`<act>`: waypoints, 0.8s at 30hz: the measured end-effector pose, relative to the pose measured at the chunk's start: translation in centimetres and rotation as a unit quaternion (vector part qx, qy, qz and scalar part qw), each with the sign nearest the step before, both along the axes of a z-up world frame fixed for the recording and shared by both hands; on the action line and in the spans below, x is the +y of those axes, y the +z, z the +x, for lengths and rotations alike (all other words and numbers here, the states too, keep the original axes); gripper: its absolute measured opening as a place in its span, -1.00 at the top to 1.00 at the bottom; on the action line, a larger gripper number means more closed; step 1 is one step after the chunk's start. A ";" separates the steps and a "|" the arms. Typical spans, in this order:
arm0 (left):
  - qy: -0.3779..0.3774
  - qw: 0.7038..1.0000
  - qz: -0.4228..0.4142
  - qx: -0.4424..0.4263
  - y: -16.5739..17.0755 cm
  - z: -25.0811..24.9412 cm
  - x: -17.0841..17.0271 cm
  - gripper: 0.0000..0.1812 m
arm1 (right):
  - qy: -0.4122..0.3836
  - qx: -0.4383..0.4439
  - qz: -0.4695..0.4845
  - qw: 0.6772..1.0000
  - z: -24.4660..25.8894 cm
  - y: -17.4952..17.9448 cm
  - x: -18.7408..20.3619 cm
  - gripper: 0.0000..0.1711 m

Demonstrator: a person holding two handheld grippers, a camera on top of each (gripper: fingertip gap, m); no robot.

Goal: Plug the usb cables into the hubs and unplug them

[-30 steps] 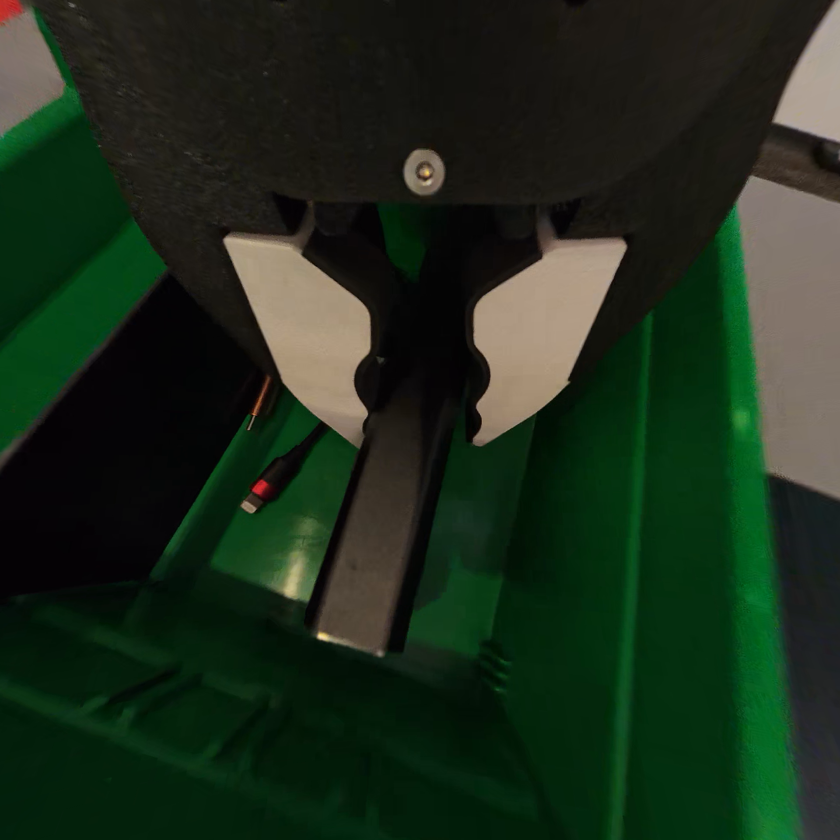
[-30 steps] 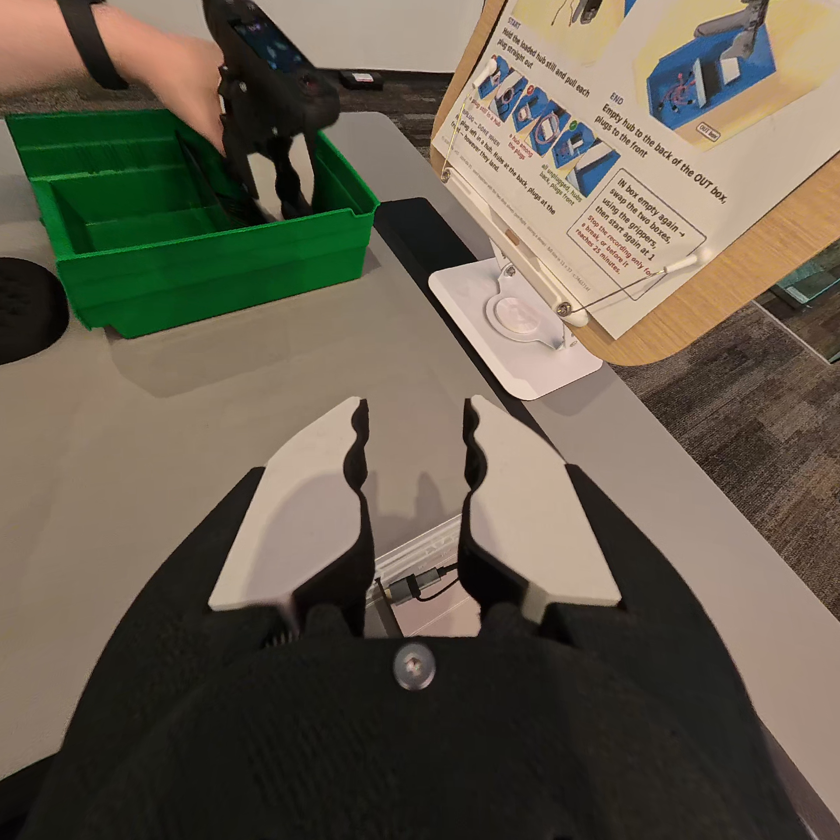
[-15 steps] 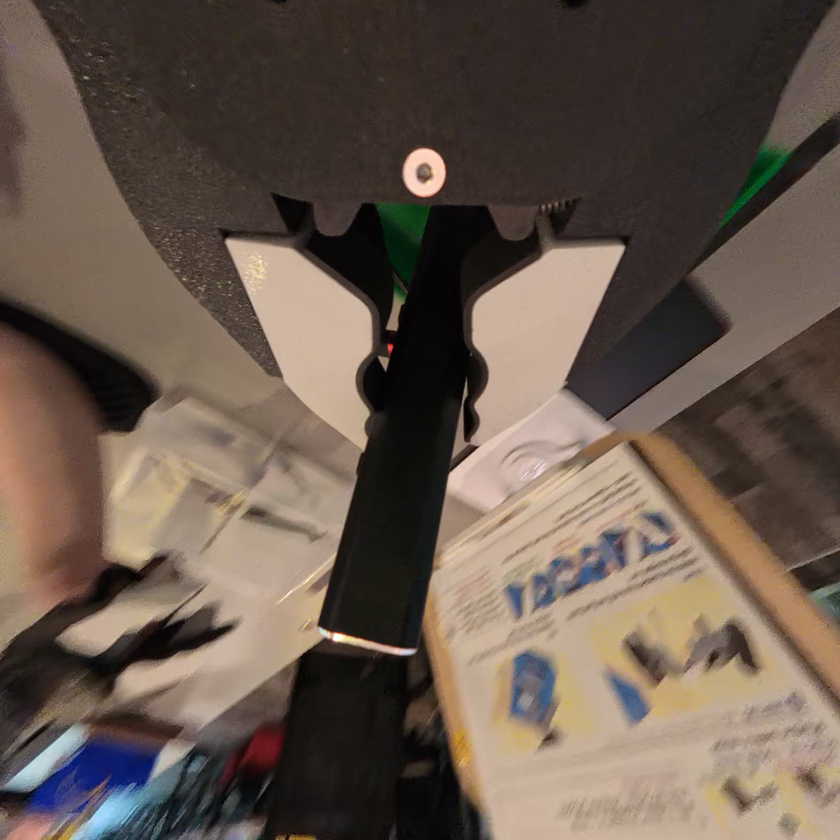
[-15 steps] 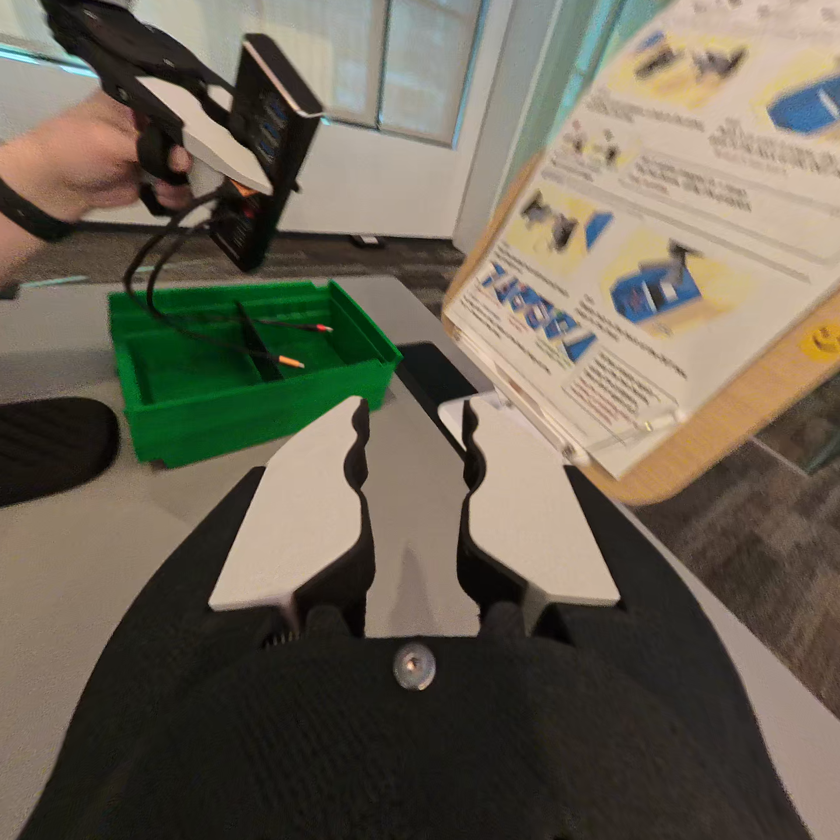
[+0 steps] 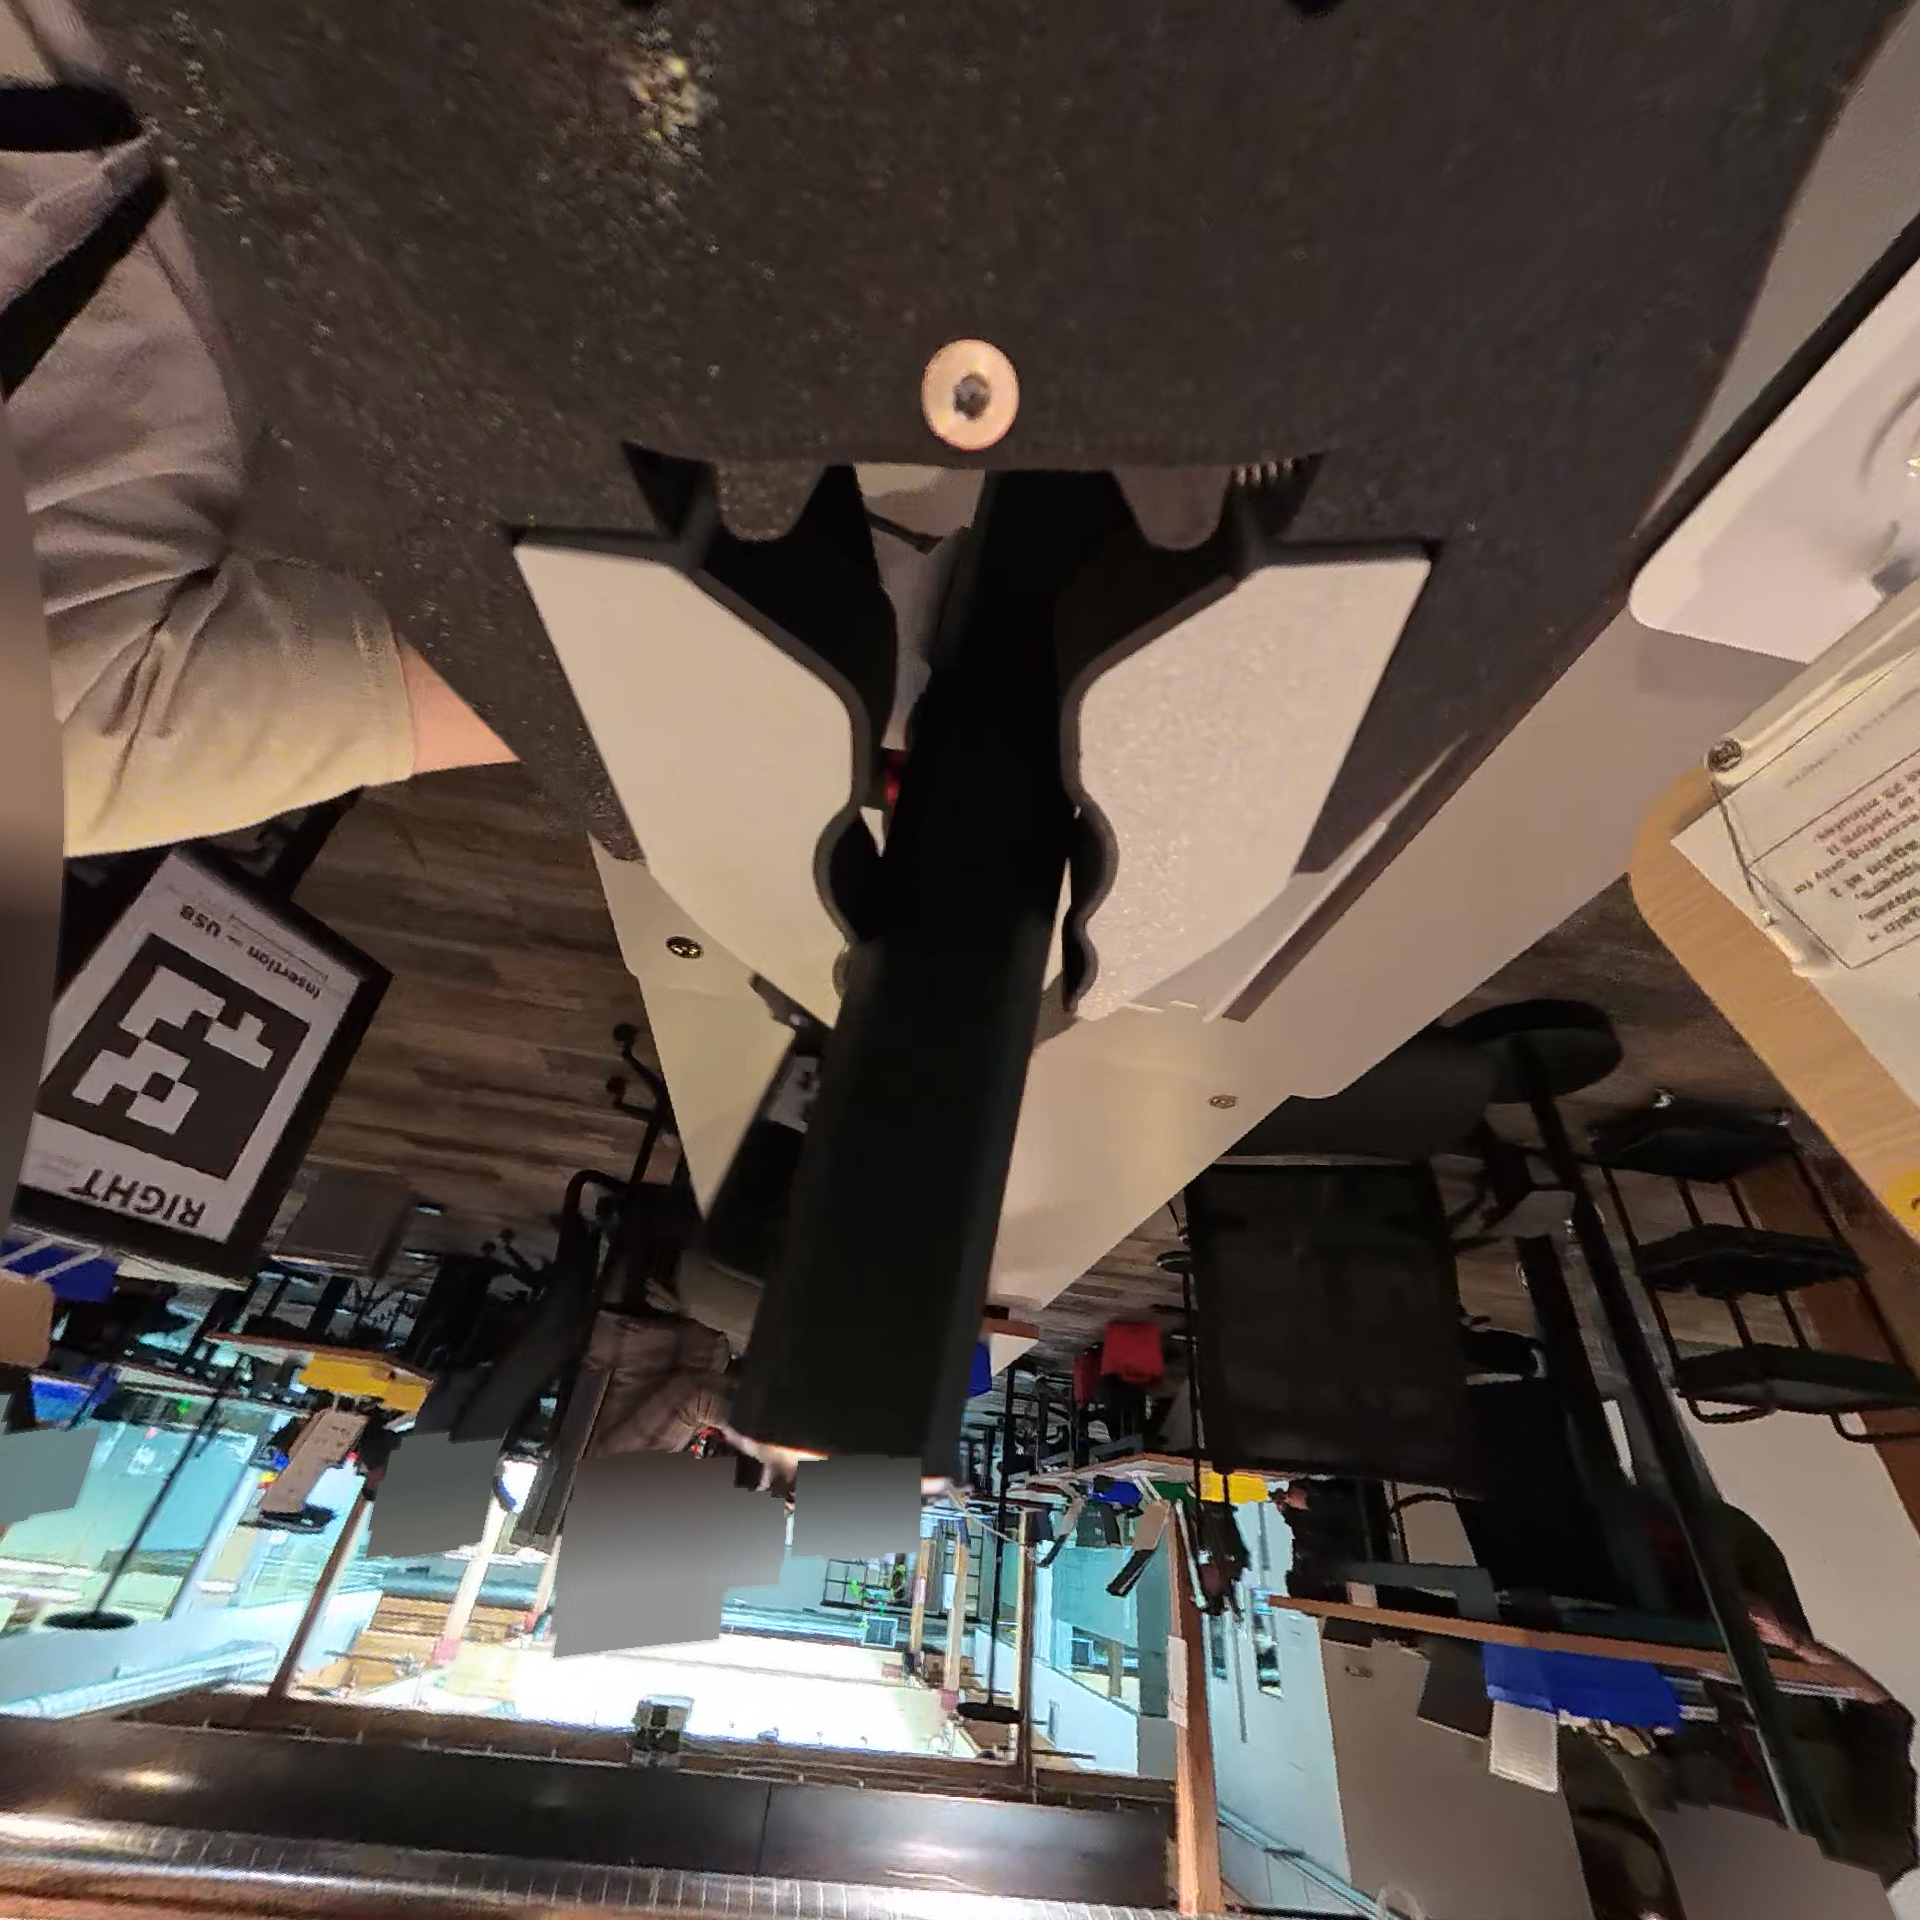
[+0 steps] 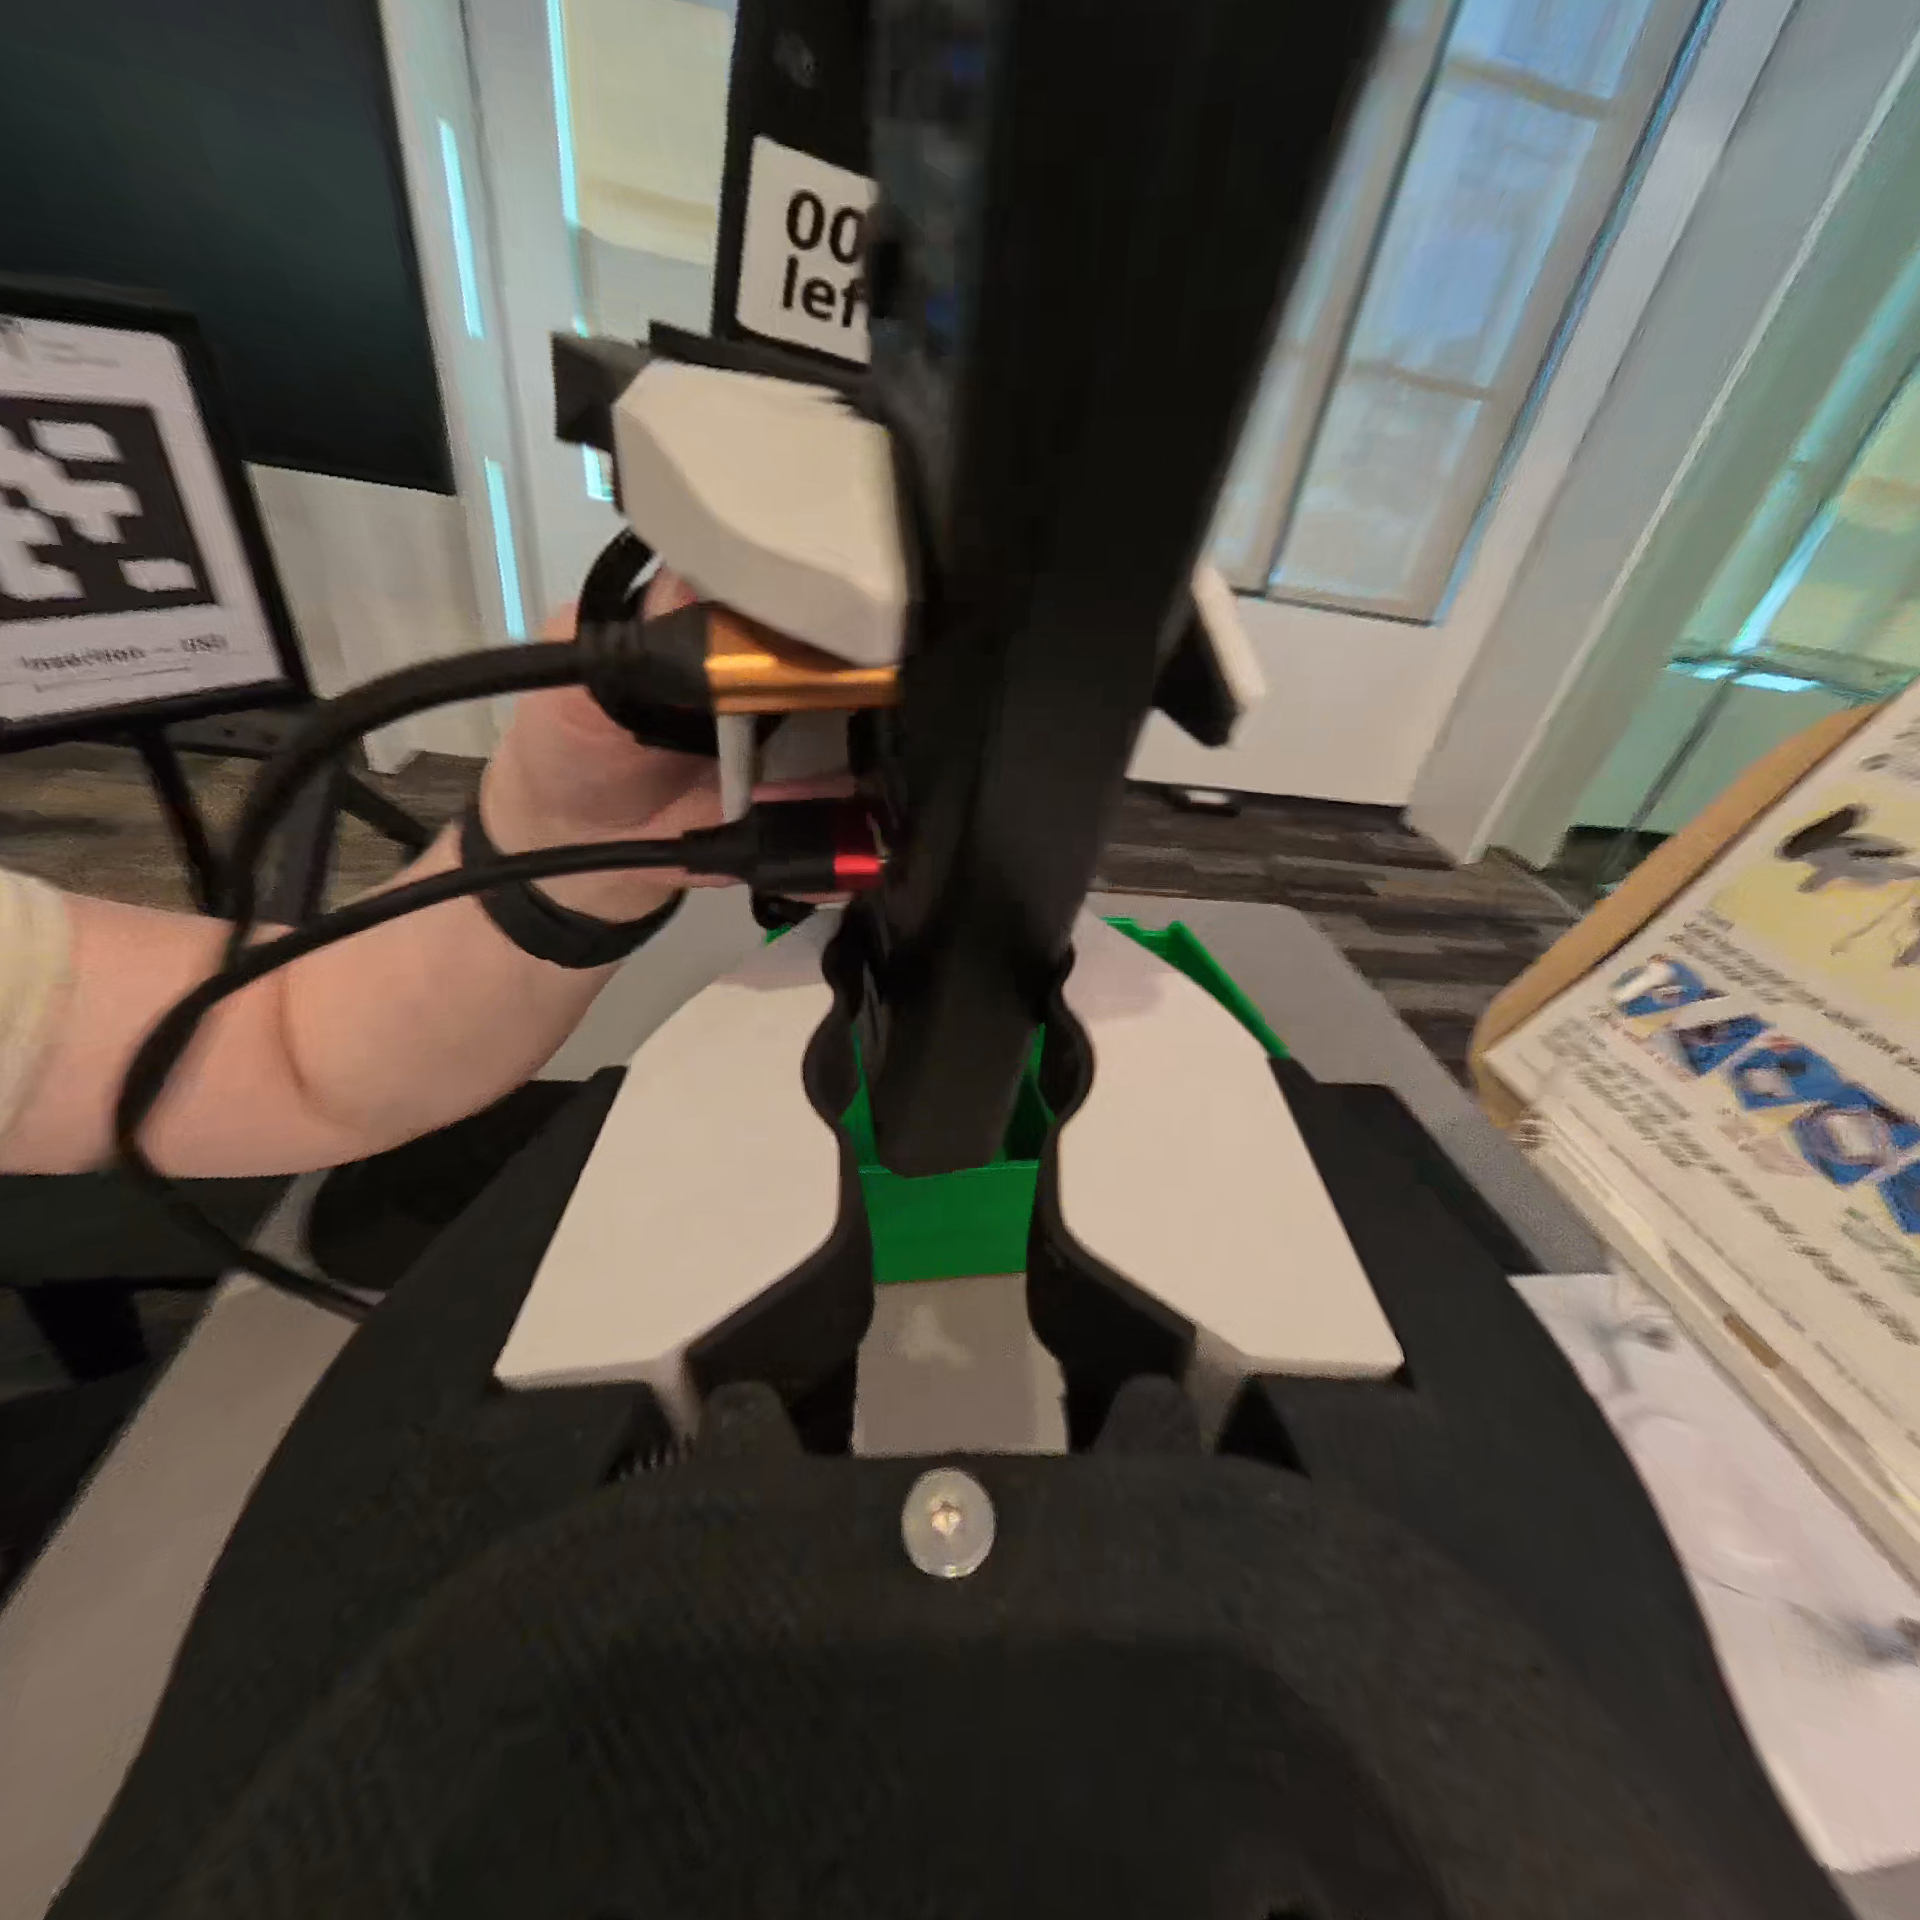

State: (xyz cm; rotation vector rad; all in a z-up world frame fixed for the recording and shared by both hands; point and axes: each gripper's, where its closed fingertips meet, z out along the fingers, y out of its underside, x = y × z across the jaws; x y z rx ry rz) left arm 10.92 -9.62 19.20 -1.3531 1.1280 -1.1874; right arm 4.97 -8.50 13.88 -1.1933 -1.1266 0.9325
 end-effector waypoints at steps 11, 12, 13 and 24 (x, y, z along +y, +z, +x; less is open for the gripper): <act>0.079 0.995 0.058 0.035 -4.7 -3.7 2.0 0.24 | 0.015 0.010 -0.114 0.993 2.4 -0.3 1.6 0.67; 0.092 0.992 0.063 0.064 -5.6 -3.7 2.5 0.19 | 0.021 0.017 -0.126 0.992 2.7 -0.2 1.7 0.67; 0.079 0.992 0.055 0.085 -6.6 -3.4 2.3 0.17 | 0.030 0.023 -0.139 0.990 2.8 -0.1 1.6 0.67; -0.108 0.990 -0.033 0.085 -10.4 0.2 0.3 0.61 | 0.036 -0.053 -0.164 0.984 1.6 -2.5 0.9 0.66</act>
